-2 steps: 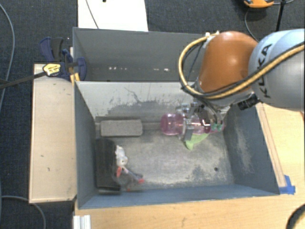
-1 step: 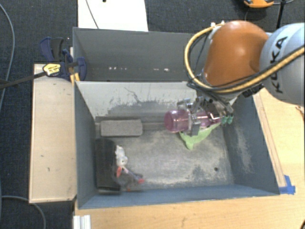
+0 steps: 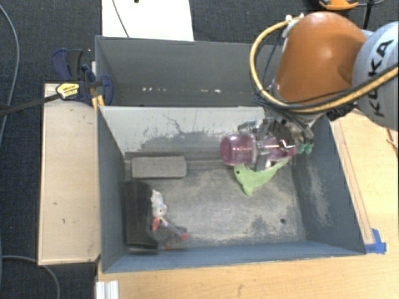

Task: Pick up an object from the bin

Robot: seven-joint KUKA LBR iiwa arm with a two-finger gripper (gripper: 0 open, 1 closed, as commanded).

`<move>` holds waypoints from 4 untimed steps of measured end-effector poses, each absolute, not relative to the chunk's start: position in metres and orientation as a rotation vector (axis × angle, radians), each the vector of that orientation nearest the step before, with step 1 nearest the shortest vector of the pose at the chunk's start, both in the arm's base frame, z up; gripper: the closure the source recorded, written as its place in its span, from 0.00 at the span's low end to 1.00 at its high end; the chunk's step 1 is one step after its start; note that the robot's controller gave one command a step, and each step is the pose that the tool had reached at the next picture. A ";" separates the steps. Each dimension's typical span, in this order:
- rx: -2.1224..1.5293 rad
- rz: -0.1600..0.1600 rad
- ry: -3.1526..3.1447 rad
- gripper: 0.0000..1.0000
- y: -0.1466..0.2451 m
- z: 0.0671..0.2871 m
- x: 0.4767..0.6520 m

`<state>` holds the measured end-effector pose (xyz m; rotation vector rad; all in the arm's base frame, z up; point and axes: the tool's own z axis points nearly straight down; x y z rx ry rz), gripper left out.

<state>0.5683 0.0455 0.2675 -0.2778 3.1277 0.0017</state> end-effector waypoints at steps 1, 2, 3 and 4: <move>-0.405 0.001 3.113 0.00 0.044 0.308 0.560; -0.187 0.002 3.132 0.00 0.041 0.351 0.564; -0.352 0.002 3.119 0.00 0.043 0.408 0.557; -0.451 -0.001 3.088 0.00 0.052 0.395 0.560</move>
Offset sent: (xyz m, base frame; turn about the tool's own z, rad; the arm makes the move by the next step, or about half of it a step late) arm 0.0052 -0.0093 0.1519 -0.2976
